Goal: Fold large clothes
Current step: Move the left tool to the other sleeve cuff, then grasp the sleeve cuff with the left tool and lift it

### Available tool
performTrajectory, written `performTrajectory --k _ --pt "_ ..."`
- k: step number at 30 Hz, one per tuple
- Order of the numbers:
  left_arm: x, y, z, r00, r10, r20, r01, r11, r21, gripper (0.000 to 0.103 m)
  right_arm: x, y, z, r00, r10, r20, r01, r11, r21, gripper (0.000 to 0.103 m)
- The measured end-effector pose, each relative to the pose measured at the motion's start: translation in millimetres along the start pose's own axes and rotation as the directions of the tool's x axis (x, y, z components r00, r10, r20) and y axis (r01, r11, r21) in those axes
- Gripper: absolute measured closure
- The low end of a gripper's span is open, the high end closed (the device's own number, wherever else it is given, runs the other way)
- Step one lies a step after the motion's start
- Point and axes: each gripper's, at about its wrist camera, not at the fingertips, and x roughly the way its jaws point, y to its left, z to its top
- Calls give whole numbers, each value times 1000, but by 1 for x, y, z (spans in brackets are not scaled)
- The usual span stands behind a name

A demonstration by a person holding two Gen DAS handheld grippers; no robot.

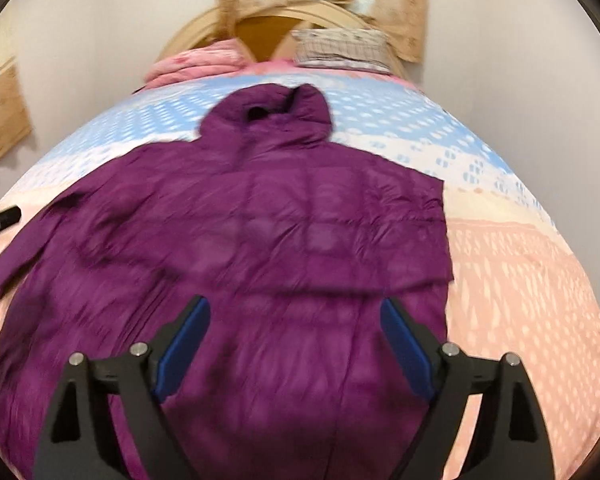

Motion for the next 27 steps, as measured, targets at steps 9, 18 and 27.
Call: performTrajectory --k 9,18,27 --pt "1 179 -110 972 134 -194 -191 932 -309 4 -41 39 -47 997 66 27 -65 997 -40 14" --pt "24 181 -105 984 -29 -178 -36 937 -349 89 -62 47 -57 996 64 68 -63 998 -25 14" --pt "11 195 -31 975 209 -80 -222 946 -234 91 -72 7 -58 994 29 109 -38 996 83 14"
